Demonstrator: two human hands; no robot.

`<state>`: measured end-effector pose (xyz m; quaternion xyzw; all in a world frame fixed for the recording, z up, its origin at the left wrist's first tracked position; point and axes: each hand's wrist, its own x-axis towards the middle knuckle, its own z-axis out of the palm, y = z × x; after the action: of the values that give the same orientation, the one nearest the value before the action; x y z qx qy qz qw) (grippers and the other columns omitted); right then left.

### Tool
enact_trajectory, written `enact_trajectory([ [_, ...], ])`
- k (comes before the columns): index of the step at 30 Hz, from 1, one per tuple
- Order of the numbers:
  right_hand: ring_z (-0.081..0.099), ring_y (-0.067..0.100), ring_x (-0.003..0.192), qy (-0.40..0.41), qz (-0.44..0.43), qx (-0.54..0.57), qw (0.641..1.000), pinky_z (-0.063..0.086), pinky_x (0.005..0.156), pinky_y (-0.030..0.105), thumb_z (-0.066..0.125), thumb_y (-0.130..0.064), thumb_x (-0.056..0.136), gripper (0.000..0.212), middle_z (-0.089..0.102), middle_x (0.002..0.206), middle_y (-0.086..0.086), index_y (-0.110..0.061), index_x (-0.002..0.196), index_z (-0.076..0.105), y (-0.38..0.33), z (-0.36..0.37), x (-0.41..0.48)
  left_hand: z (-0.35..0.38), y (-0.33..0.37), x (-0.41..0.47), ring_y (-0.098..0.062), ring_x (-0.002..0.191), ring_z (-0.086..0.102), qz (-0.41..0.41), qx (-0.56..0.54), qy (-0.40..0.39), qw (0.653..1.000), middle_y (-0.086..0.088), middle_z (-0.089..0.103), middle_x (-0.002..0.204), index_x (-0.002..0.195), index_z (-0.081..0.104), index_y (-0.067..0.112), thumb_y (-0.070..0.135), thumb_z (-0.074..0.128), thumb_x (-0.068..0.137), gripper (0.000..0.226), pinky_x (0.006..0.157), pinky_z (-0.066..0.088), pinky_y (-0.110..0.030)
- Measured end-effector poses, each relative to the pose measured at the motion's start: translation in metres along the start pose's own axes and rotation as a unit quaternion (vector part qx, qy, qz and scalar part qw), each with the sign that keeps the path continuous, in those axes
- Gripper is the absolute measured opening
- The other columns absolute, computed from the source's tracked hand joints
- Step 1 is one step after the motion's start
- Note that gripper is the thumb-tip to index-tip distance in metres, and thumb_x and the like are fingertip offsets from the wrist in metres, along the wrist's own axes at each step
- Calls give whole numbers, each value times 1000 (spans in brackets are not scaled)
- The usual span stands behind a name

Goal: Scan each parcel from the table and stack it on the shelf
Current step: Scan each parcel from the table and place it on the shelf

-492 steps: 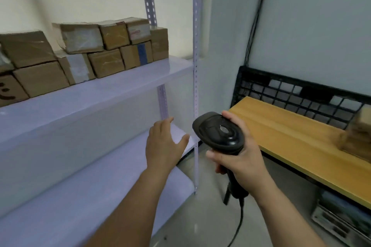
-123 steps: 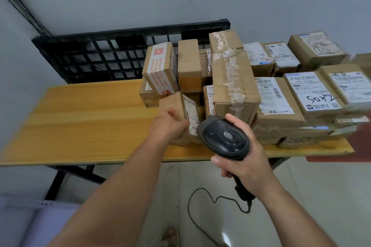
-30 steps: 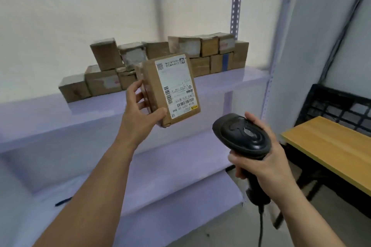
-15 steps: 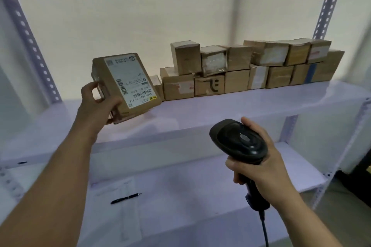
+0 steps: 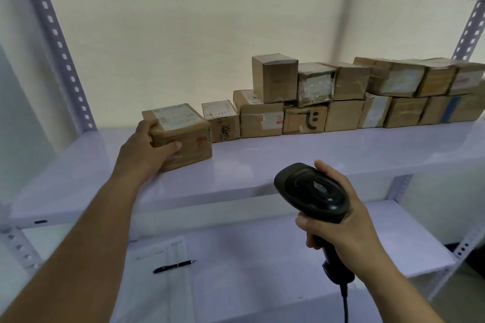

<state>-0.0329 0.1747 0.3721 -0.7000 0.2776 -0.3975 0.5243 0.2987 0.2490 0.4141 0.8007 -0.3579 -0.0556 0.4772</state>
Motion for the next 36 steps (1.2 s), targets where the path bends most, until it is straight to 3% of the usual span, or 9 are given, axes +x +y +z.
enact_trajectory([
  [8, 62, 30, 53, 1, -8, -1, 1000, 56, 54, 34, 76, 12, 70, 89, 61, 116, -4, -53, 125, 51, 4, 3, 20, 6, -6, 51, -29, 121, 49, 1, -8, -26, 1000, -7, 50, 138, 144, 34, 23, 23, 67, 89, 64, 99, 42, -39],
  [11, 62, 30, 52, 2, -8, -2, 1000, 55, 54, 35, 77, 12, 69, 90, 62, 114, -7, -56, 122, 52, 5, 1, 24, 9, -8, 68, -31, 120, 49, -14, -33, -35, 999, -10, 48, 138, 144, 28, 23, 21, 68, 88, 68, 102, 43, -45],
  [17, 61, 31, 51, 13, -4, 4, 1000, 55, 53, 35, 77, 13, 69, 89, 64, 108, -14, -54, 123, 53, 8, -7, 26, 12, -15, 83, -32, 118, 50, -18, -51, -42, 998, -5, 47, 125, 142, 29, 25, 18, 69, 87, 69, 101, 44, -51],
  [20, 61, 30, 50, 10, -5, 4, 1000, 54, 53, 34, 76, 13, 69, 90, 64, 107, -13, -54, 123, 53, 10, -8, 24, 13, -17, 82, -29, 116, 50, -23, -62, -45, 997, -8, 48, 134, 144, 27, 28, 13, 67, 87, 71, 103, 43, -49],
  [24, 61, 30, 51, 5, -7, 0, 1000, 55, 53, 34, 76, 13, 70, 90, 64, 106, -16, -56, 123, 53, 10, -11, 20, 16, -18, 80, -28, 126, 43, -40, -67, -47, 996, -9, 39, 147, 153, 1, 32, 8, 62, 88, 93, 101, 34, -31],
  [27, 61, 30, 50, 8, -9, 1, 1000, 55, 53, 33, 76, 13, 69, 90, 64, 107, -16, -54, 124, 52, 9, -17, 14, 15, -16, 72, -31, 140, 30, -41, -63, -11, 997, -11, 21, 158, 152, -11, 33, 11, 66, 87, 103, 107, 28, -36],
  [30, 60, 29, 50, 13, -14, 4, 1000, 54, 52, 33, 76, 13, 70, 90, 65, 110, -8, -54, 124, 53, 9, -28, 5, 14, -11, 56, -29, 145, 20, -5, -45, 48, 998, -9, 9, 161, 153, -7, 30, 19, 72, 84, 106, 115, 24, -48],
  [36, 60, 28, 50, 23, -23, 12, 999, 54, 52, 32, 76, 12, 71, 88, 64, 113, 6, -53, 126, 51, 5, -58, -23, 40, 29, -11, -21, 137, 35, 91, -36, 154, 983, -3, 29, 153, 151, 21, 25, 35, 67, 86, 80, 108, 36, -43],
])
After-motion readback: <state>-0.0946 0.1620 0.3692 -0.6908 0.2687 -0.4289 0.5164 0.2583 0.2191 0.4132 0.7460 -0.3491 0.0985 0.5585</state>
